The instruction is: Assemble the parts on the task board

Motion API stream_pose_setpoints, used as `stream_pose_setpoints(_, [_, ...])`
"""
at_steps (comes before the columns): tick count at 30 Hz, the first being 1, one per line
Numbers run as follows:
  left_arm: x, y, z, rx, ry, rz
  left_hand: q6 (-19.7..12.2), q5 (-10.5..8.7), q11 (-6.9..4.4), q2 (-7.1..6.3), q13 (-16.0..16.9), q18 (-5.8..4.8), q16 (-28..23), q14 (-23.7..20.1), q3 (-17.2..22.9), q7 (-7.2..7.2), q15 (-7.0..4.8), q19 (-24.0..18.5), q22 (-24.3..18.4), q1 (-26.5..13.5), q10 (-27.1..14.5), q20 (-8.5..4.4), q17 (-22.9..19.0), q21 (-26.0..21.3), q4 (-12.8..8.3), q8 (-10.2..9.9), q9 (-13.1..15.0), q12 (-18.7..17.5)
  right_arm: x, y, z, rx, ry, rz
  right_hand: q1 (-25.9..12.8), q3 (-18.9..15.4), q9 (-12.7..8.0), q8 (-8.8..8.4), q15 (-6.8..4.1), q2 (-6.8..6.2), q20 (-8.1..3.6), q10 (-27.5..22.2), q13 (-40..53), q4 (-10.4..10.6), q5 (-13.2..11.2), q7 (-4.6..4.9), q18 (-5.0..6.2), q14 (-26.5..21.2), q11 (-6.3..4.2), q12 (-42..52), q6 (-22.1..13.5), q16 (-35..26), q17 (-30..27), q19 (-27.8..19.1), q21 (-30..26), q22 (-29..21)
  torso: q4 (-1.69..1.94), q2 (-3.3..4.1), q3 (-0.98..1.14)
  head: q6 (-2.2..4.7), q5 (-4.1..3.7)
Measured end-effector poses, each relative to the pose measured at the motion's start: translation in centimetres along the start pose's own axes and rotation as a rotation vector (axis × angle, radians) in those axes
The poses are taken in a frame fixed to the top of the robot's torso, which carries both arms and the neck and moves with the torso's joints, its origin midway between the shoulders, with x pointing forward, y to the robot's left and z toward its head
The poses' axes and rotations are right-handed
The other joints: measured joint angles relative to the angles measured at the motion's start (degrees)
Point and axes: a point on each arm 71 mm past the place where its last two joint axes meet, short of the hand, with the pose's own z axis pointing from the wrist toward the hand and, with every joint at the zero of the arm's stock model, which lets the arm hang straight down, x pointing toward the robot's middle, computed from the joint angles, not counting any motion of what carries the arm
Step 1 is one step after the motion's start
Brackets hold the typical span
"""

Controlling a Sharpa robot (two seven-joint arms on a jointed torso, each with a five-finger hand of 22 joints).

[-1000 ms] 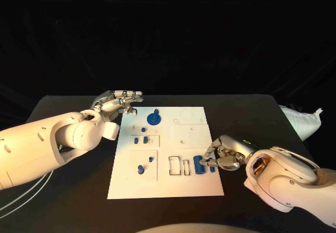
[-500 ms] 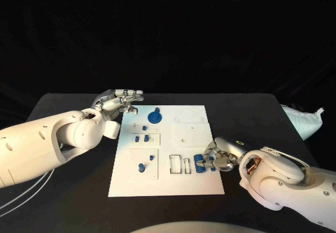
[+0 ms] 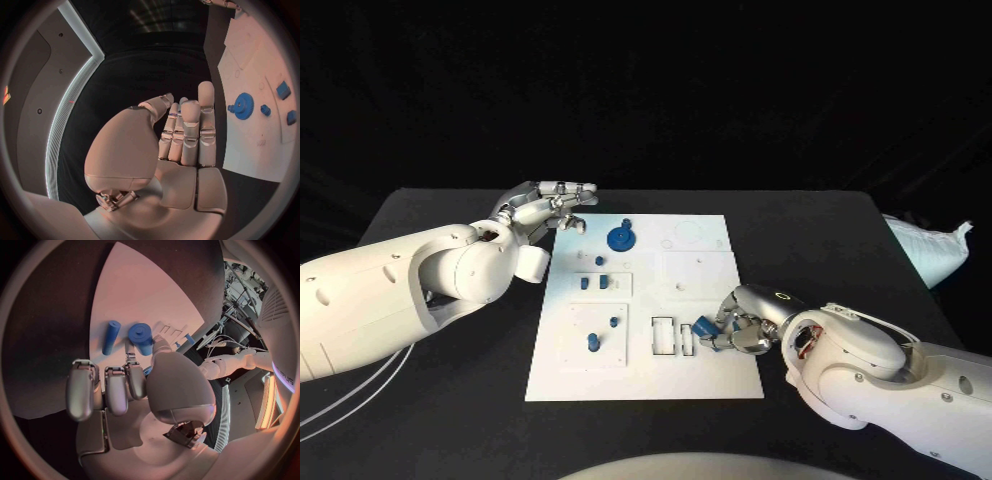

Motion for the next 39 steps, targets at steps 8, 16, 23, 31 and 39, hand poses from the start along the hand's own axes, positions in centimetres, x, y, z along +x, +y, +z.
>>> stream_pose_setpoints(8, [0.0, 0.0, 0.0, -0.002, 0.001, 0.000, 0.0, 0.00, 0.00, 0.00, 0.0, 0.00, 0.0, 0.0, 0.0, 0.00, 0.00, 0.0, 0.0, 0.0, 0.0, 0.00, 0.0, 0.0, 0.0, 0.0, 0.0, 0.0, 0.1, 0.2, 0.3, -0.008, -0.015, -0.008, 2.1, 0.2, 0.9, 0.67, -0.20, 2.06, 0.00, 0.0, 0.0, -0.5, 2.7, 0.16, 0.00, -0.2, -0.01, 0.0, 0.2, 0.2, 0.0, 0.0, 0.0, 0.4, 0.00, -0.01, -0.02, -0.17, 0.04])
stream_pose_setpoints(16, [0.0, 0.0, -0.1, -0.003, 0.001, 0.000, 0.0, 0.00, 0.00, 0.00, 0.0, 0.00, 0.0, 0.0, 0.0, 0.00, 0.00, 0.0, 0.0, 0.0, 0.0, 0.00, 0.0, 0.0, 0.0, 0.0, 0.0, 0.0, 0.3, 0.4, -0.5, -0.009, -0.047, 0.056, 3.7, 0.5, 2.2, 1.76, -0.62, 3.24, -0.22, 0.5, 0.1, -0.8, 6.8, -0.65, 0.01, -0.2, -0.51, 0.3, 1.0, 0.2, 0.0, 0.2, 0.5, 1.0, 0.02, -0.01, -0.01, -0.19, 0.04])
stream_pose_setpoints(23, [0.0, 0.0, -0.1, -0.004, 0.002, -0.001, 0.0, 0.00, 0.00, 0.00, 0.0, 0.00, 0.0, 0.0, 0.0, 0.00, 0.00, 0.0, 0.0, 0.0, 0.0, 0.00, 0.0, 0.0, 0.0, 0.0, 0.0, 0.0, -0.3, 1.8, -1.2, -0.035, -0.081, 0.156, 3.9, 0.0, 2.4, 2.39, -0.83, 3.66, -0.22, 0.7, 0.2, -0.5, 8.4, -0.76, -0.88, 0.0, -0.71, 0.7, 1.1, 0.2, 0.0, 0.2, 0.7, 1.2, 0.13, -0.02, -0.03, -0.05, -0.01])
stream_pose_setpoints(31, [0.1, 0.0, 0.0, -0.005, 0.004, -0.001, 0.0, 0.00, 0.00, 0.00, 0.0, 0.00, 0.0, 0.0, 0.0, 0.00, 0.00, 0.0, 0.0, 0.0, 0.0, 0.00, 0.0, 0.0, 0.0, 0.0, 0.0, 0.0, 0.1, 3.2, -0.9, -0.051, -0.057, 0.224, 3.5, -0.2, 2.8, 2.39, -1.03, 4.15, -0.42, 0.7, 0.1, -0.2, 8.5, -0.76, -0.88, -0.2, -0.71, 0.7, 1.1, 0.2, 0.0, 0.4, 0.7, 1.3, 0.17, 0.03, -0.09, 0.00, 0.25])
stream_pose_setpoints(39, [0.2, 0.1, 0.0, -0.005, 0.008, -0.002, 0.0, 0.00, -0.01, 0.00, 0.0, 0.00, 0.0, 0.0, -0.2, 0.00, 0.00, 0.0, -0.1, 0.0, -0.4, 0.00, 0.0, -0.2, -0.2, 0.0, 0.0, 0.0, 0.8, 4.1, -0.2, -0.053, -0.001, 0.244, 1.8, -1.2, 4.4, 2.38, -1.03, 5.71, -0.42, 0.7, 0.3, 0.1, 7.9, -0.77, -0.87, -0.2, -0.71, 0.4, 1.1, 0.2, 0.0, 0.4, 0.7, 1.2, 0.17, 0.05, -0.13, -0.35, 0.51])
